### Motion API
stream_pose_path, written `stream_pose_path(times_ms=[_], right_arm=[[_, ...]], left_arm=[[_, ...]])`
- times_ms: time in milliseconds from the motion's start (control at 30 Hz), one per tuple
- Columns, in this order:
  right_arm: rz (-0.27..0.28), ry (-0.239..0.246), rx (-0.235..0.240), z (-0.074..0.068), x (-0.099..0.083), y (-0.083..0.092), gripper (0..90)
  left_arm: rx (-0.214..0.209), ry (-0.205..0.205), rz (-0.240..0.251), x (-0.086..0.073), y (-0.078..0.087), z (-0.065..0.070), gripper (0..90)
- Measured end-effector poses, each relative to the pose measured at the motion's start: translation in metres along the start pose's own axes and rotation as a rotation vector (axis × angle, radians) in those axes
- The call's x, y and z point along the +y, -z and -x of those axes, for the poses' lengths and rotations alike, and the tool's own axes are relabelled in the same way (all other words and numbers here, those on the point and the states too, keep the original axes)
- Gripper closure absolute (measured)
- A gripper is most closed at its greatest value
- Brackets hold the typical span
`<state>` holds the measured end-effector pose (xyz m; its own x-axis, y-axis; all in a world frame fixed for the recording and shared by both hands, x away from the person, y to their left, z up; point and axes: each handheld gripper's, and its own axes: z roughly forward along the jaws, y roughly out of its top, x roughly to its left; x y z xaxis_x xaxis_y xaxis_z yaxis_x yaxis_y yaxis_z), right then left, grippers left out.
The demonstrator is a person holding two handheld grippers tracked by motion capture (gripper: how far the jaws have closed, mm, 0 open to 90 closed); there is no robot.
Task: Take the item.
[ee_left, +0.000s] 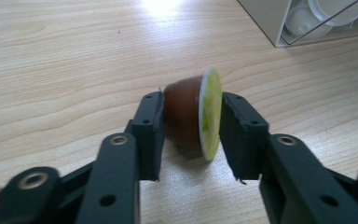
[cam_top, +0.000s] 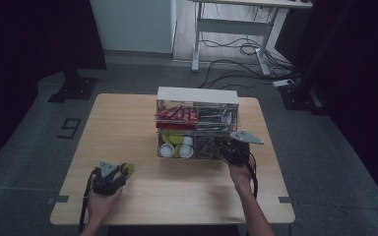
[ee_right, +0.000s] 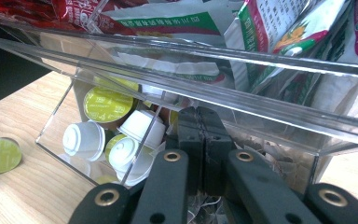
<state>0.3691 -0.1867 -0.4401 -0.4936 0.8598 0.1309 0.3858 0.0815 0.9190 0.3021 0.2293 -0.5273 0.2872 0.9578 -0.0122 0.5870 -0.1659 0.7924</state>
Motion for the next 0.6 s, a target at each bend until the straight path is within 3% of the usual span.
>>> stream_pose_path(times_ms=[233, 600], right_arm=[[-0.001, 0.0, -0.001, 0.0, 0.0, 0.0, 87.9], [-0.002, 0.003, -0.002, 0.0, 0.0, 0.001, 87.8]], left_arm=[[-0.005, 0.0, 0.004, 0.003, 0.003, 0.0, 48.6], [-0.032, -0.003, 0.078, 0.02, 0.028, 0.005, 37.6]])
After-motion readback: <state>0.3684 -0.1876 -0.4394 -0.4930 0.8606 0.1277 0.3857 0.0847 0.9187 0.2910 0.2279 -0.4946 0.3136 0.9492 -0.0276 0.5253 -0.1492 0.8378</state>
